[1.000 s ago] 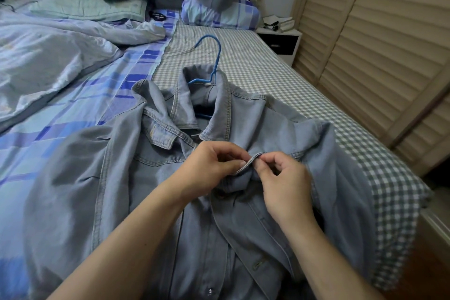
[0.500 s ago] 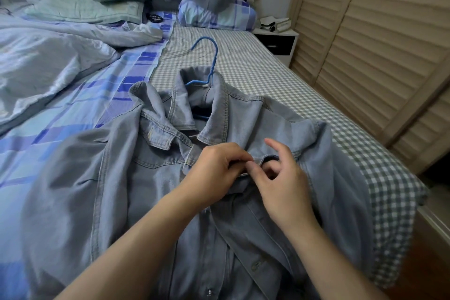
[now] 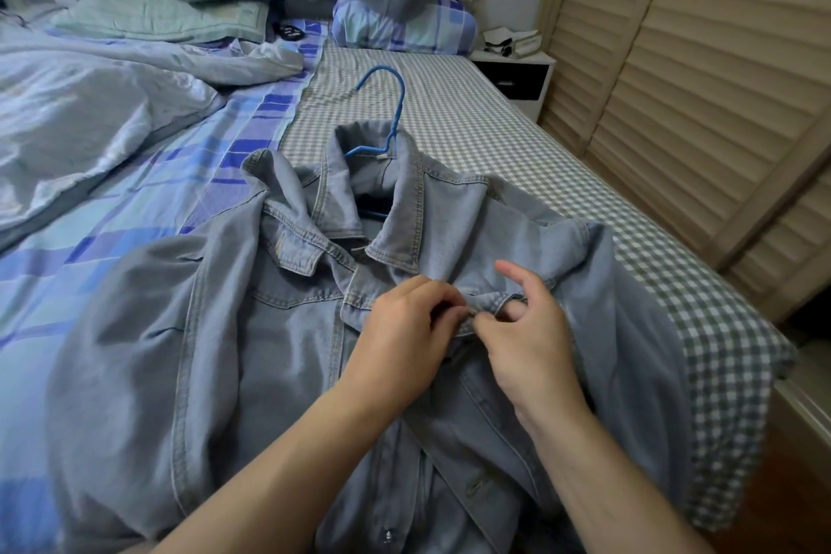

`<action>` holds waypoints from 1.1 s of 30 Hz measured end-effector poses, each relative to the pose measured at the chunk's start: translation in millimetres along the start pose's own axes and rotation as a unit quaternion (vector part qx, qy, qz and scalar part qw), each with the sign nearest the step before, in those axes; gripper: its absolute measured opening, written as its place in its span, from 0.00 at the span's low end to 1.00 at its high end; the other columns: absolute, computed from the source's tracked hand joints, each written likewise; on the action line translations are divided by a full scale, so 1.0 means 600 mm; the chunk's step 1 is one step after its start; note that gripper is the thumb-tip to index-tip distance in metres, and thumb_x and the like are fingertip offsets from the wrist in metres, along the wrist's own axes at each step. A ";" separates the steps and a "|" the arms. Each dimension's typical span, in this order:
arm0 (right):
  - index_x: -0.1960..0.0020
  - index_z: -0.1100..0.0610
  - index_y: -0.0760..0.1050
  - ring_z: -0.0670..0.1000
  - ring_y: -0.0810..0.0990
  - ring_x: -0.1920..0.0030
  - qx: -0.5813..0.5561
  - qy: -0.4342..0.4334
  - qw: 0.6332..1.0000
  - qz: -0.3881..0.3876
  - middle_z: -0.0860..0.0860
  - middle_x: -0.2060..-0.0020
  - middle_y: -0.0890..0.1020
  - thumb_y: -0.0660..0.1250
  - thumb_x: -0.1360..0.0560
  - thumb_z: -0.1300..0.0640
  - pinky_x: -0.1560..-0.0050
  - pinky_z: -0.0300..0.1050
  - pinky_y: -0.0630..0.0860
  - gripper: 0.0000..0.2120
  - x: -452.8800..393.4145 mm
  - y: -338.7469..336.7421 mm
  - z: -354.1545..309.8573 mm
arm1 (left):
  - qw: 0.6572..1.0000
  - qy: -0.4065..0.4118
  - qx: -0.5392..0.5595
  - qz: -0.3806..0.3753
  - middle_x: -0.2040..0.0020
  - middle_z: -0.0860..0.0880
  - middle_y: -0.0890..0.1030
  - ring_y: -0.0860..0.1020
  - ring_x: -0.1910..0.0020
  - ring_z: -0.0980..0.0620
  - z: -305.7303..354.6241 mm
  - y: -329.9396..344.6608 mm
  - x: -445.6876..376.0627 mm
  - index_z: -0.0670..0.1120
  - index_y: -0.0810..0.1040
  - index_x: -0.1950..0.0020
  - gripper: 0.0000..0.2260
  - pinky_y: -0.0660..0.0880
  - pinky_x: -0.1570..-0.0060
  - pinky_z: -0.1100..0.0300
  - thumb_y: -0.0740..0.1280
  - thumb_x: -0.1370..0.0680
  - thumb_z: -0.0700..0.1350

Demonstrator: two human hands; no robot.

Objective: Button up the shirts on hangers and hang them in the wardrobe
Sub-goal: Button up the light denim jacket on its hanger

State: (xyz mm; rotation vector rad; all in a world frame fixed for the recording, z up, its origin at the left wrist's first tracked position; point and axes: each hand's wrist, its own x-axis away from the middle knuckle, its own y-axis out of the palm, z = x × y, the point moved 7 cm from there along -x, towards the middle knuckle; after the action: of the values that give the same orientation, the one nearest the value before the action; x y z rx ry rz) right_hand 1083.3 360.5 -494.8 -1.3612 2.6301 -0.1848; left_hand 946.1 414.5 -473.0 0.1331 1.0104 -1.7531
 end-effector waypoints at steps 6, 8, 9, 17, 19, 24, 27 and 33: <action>0.30 0.42 0.71 0.47 0.66 0.70 -0.028 0.010 0.997 -0.068 0.47 0.74 0.66 0.67 0.26 0.72 0.67 0.37 0.70 0.33 -0.004 -0.012 -0.005 | 1.000 -0.019 0.021 0.009 0.57 0.56 0.79 0.78 0.57 0.59 0.002 -0.012 0.012 0.49 0.83 0.54 0.05 0.72 0.54 0.69 0.76 0.25 0.47; 0.31 0.40 0.73 0.53 0.68 0.66 -0.030 0.001 0.995 -0.094 0.55 0.71 0.68 0.69 0.26 0.69 0.60 0.48 0.74 0.32 -0.002 -0.005 -0.011 | 0.998 -0.056 0.028 0.018 0.59 0.56 0.79 0.77 0.57 0.58 -0.002 -0.013 0.014 0.50 0.81 0.56 0.07 0.72 0.54 0.67 0.77 0.26 0.51; 0.33 0.37 0.74 0.55 0.71 0.64 -0.031 -0.004 0.994 -0.108 0.62 0.69 0.71 0.71 0.27 0.66 0.55 0.56 0.77 0.31 -0.001 -0.001 -0.013 | 0.996 -0.088 0.024 0.016 0.60 0.57 0.79 0.77 0.56 0.57 -0.007 -0.011 0.015 0.52 0.80 0.57 0.07 0.73 0.52 0.62 0.76 0.26 0.53; 0.43 0.42 0.79 0.66 0.84 0.53 -0.017 -0.022 0.996 -0.081 0.62 0.58 0.85 0.72 0.26 0.69 0.47 0.61 0.82 0.23 0.007 0.004 -0.015 | 0.976 -0.207 -0.071 -0.003 0.61 0.56 0.78 0.74 0.51 0.48 0.007 -0.003 0.034 0.52 0.75 0.59 0.09 0.71 0.48 0.48 0.72 0.23 0.50; 0.45 0.45 0.79 0.63 0.85 0.54 -0.028 -0.020 0.997 -0.065 0.59 0.57 0.86 0.73 0.26 0.70 0.50 0.57 0.83 0.21 0.007 0.004 -0.015 | 0.976 -0.193 -0.105 0.007 0.55 0.55 0.79 0.73 0.48 0.48 0.017 -0.007 0.035 0.54 0.73 0.57 0.08 0.70 0.48 0.49 0.71 0.22 0.51; 0.48 0.51 0.78 0.47 0.87 0.56 -0.058 -0.017 0.997 -0.052 0.52 0.57 0.86 0.71 0.27 0.74 0.58 0.35 0.80 0.20 0.009 0.002 -0.019 | 0.964 -0.259 -0.065 -0.009 0.54 0.57 0.80 0.73 0.46 0.51 -0.003 -0.010 0.030 0.54 0.77 0.54 0.06 0.69 0.44 0.49 0.71 0.23 0.53; 0.49 0.52 0.77 0.50 0.87 0.57 -0.058 -0.012 0.998 -0.032 0.55 0.56 0.86 0.72 0.27 0.74 0.59 0.36 0.79 0.18 0.011 0.001 -0.016 | 0.966 -0.251 -0.060 -0.012 0.56 0.56 0.78 0.73 0.46 0.51 0.003 -0.009 0.030 0.53 0.77 0.55 0.05 0.69 0.44 0.49 0.70 0.22 0.51; 0.47 0.48 0.78 0.47 0.87 0.56 -0.052 -0.014 0.998 -0.036 0.52 0.54 0.87 0.71 0.26 0.73 0.57 0.37 0.80 0.21 0.014 0.001 -0.019 | 0.962 -0.258 -0.082 -0.029 0.55 0.57 0.79 0.73 0.44 0.51 0.006 -0.012 0.030 0.54 0.75 0.55 0.06 0.66 0.44 0.50 0.68 0.21 0.53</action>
State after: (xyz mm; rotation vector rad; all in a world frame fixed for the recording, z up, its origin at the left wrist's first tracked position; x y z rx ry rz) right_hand 1075.7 354.3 -484.8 -1.4798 2.6021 -0.0388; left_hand 933.8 399.6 -476.0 -0.4447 0.7704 -1.6243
